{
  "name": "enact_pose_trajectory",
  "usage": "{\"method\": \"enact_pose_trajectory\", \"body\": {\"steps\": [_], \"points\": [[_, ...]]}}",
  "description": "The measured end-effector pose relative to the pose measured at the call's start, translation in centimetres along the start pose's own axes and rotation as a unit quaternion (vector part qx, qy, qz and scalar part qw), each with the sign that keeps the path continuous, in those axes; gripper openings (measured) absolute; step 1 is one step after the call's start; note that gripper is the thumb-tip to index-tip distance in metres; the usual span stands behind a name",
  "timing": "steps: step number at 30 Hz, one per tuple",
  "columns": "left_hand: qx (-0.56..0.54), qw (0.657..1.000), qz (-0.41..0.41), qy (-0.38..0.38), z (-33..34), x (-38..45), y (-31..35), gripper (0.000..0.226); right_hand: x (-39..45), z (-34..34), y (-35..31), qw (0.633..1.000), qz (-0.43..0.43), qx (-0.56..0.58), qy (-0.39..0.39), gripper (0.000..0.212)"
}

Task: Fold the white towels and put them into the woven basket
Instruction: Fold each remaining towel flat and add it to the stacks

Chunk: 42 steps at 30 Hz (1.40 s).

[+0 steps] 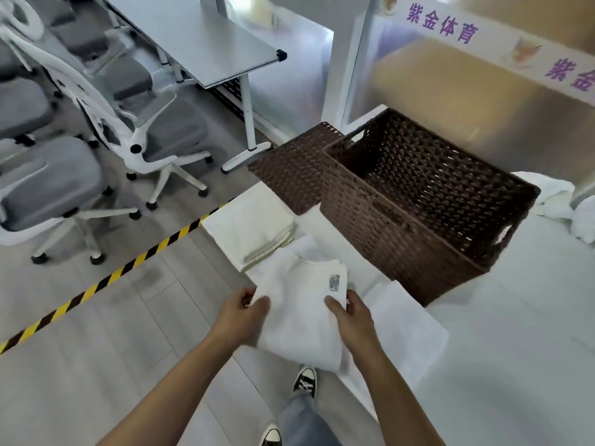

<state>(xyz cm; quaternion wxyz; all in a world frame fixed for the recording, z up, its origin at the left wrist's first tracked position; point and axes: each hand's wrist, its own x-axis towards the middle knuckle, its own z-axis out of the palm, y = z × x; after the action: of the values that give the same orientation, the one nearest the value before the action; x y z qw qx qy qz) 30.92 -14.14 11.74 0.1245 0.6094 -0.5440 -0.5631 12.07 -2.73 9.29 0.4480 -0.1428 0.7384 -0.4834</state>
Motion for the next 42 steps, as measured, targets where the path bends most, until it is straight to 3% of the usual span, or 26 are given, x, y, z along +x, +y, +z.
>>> {"method": "enact_pose_trajectory", "body": {"steps": [5, 11, 16, 20, 22, 24, 26, 28, 30, 35, 42], "points": [[0.039, 0.999, 0.026, 0.011, -3.0, 6.3, 2.9, 0.016, 5.9, 3.6, -2.8, 1.0, 0.011, -0.018, -0.021, 0.016], [0.16, 0.985, 0.066, 0.022, -7.4, 15.4, 6.9, 0.021, 10.9, 9.0, -6.2, 0.999, 0.013, -0.033, -0.022, 0.021], [0.213, 0.972, 0.101, -0.014, -9.7, 22.7, 10.2, 0.014, 14.5, 13.8, -7.6, 0.999, 0.022, -0.014, 0.025, 0.02], [0.263, 0.958, 0.094, -0.059, -11.2, 28.0, 11.0, 0.031, 16.6, 17.5, -7.8, 0.995, 0.031, -0.027, 0.088, 0.021], [0.287, 0.95, 0.1, -0.065, -11.4, 30.0, 10.3, 0.036, 17.1, 19.1, -7.3, 0.99, 0.047, -0.037, 0.129, 0.035], [0.343, 0.921, 0.172, -0.067, -11.4, 31.1, 8.9, 0.044, 17.1, 20.4, -7.0, 0.98, 0.02, -0.082, 0.179, 0.063], [0.43, 0.854, 0.282, -0.074, -11.5, 31.3, 7.4, 0.054, 17.1, 21.3, -6.4, 0.948, -0.046, -0.228, 0.216, 0.081], [0.474, 0.806, 0.347, -0.074, -11.8, 30.9, 6.2, 0.058, 16.8, 22.1, -6.1, 0.892, -0.095, -0.381, 0.221, 0.081], [0.496, 0.78, 0.373, -0.077, -12.1, 30.4, 5.5, 0.055, 16.5, 22.7, -6.0, 0.876, -0.114, -0.43, 0.188, 0.07], [0.518, 0.767, 0.362, -0.115, -12.6, 30.6, 5.1, 0.051, 16.4, 23.2, -5.6, 0.886, -0.053, -0.445, 0.118, 0.06], [0.49, 0.738, 0.451, -0.106, -11.3, 29.4, 6.9, 0.046, 15.2, 22.1, -7.2, 0.89, -0.073, -0.412, 0.181, 0.058]]}}
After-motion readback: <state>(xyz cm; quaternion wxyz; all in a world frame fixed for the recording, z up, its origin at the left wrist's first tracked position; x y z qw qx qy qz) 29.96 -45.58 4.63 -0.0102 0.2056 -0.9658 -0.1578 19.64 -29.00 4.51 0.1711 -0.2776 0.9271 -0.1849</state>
